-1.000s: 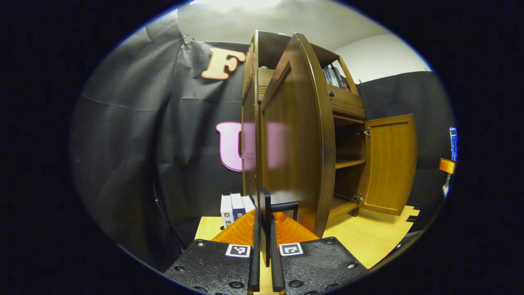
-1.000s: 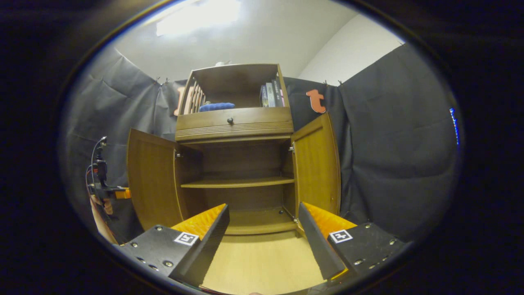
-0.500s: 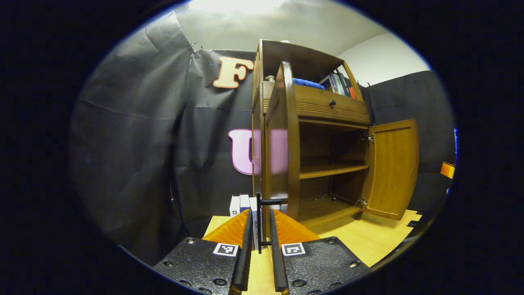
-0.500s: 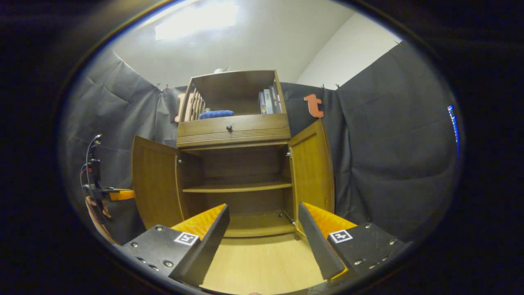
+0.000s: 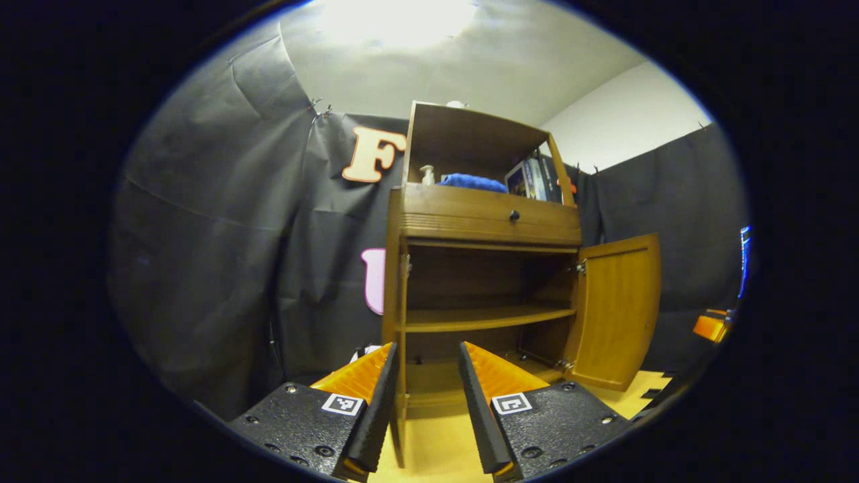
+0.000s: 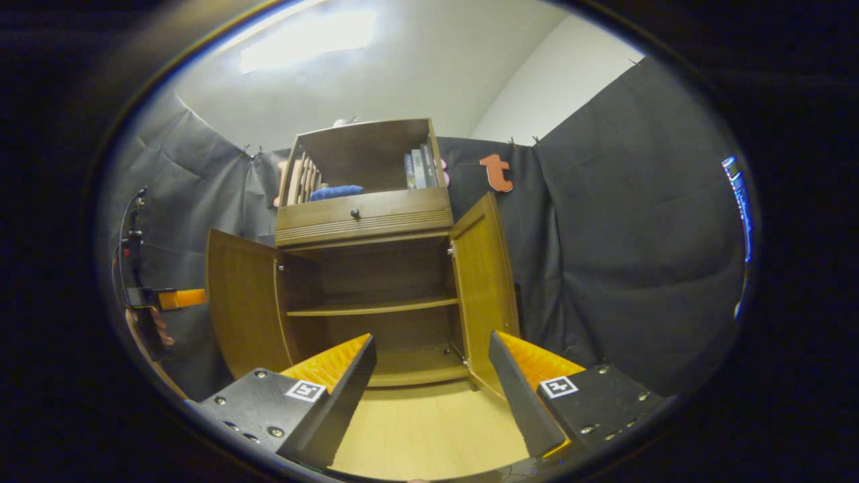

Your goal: Open the right door of the double-door shoe cabinet with the right hand, and open the left door with the left hand.

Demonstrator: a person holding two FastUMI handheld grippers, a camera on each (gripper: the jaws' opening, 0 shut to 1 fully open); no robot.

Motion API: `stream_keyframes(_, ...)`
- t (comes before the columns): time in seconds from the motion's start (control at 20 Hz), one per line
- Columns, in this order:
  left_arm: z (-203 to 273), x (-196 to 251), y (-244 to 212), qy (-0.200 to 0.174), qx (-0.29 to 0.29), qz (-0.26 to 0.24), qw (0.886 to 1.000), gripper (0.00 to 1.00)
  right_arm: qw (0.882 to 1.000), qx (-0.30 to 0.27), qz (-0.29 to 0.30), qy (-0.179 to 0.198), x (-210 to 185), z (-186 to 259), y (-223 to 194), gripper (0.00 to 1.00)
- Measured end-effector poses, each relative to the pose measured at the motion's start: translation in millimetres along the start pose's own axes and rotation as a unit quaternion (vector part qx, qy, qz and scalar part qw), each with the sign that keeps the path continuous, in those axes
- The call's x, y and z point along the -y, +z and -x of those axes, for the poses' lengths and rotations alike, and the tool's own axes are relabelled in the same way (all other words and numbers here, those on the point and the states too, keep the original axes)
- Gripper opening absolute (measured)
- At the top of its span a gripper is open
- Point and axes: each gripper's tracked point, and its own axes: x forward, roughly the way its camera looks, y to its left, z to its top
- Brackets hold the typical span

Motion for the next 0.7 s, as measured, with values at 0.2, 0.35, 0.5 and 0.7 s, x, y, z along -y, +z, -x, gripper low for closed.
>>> stream_keyframes(0.2,-10.5,54.8,5.4,-0.045,0.010,0.032,0.998,0.69,1.000,0.011,-0.003,-0.013,20.5,-2.3,7.6,1.00)
stream_keyframes(0.35,-25.4,86.3,3.8,-0.064,0.007,0.048,0.997,0.90,1.000,0.014,-0.007,-0.026,34.6,-8.5,10.8,1.00)
stream_keyframes(0.5,-45.5,113.9,-0.5,-0.079,0.005,0.050,0.996,0.95,0.999,0.018,-0.007,-0.031,42.6,-20.3,14.8,1.00)
stream_keyframes(0.7,-69.8,142.5,-12.9,-0.088,-0.006,0.052,0.995,0.95,0.999,0.028,-0.005,-0.029,45.1,-45.0,22.6,1.00)
